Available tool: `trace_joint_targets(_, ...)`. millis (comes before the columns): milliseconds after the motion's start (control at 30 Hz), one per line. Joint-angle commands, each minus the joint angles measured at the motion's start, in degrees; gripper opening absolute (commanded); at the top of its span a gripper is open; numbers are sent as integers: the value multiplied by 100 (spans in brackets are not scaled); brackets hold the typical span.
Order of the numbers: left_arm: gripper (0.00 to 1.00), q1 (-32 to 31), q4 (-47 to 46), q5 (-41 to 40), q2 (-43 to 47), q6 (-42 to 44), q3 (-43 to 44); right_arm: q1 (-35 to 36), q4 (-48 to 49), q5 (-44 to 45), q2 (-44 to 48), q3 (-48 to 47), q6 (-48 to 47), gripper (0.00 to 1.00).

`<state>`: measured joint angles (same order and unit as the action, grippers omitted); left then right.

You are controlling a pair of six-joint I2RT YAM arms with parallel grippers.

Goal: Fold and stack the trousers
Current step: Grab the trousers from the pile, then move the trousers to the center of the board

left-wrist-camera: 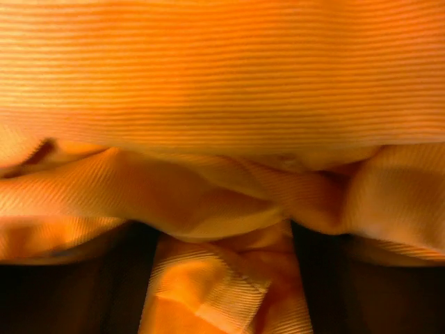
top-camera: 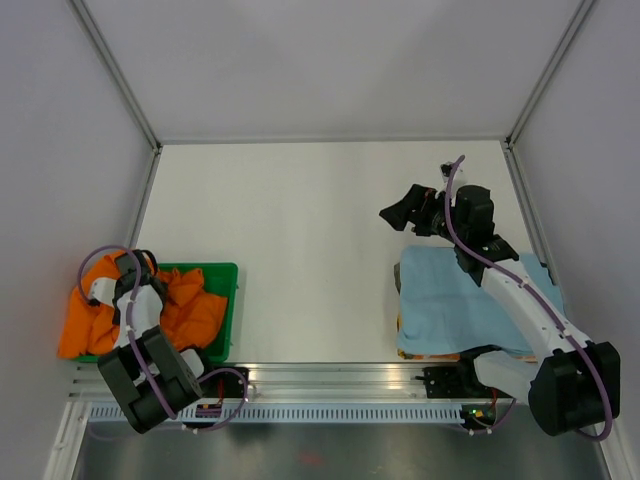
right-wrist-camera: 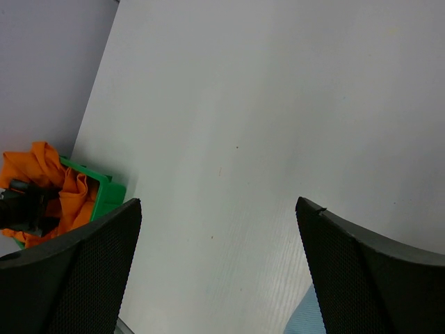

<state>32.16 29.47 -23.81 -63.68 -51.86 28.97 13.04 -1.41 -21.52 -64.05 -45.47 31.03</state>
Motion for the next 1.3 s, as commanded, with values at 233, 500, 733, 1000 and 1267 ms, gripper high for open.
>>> trace_joint_targets(233, 2, 36, -366, 17, 442, 237, 82, 32, -201, 245, -125, -453, -246, 98)
trace_joint_targets(500, 2, 27, 576, 473, 1745, 1176, 1811, 41, -394, 525, 50, -603, -246, 98)
trace_joint_targets(733, 2, -499, 349, 2827, 1482, 1530, 3780, 32, -1238, 2342, 7, -1139, 131, 98)
trace_joint_targets(1000, 2, -4706, 234, 1514, -379, 1854, 6539, -556, -1634, 2908, -81, -1596, 456, 98)
trace_joint_targets(1267, 2, -7108, 630, 896, -3972, 2329, 10248, -1689, -2416, 3644, 358, -1930, 545, 98)
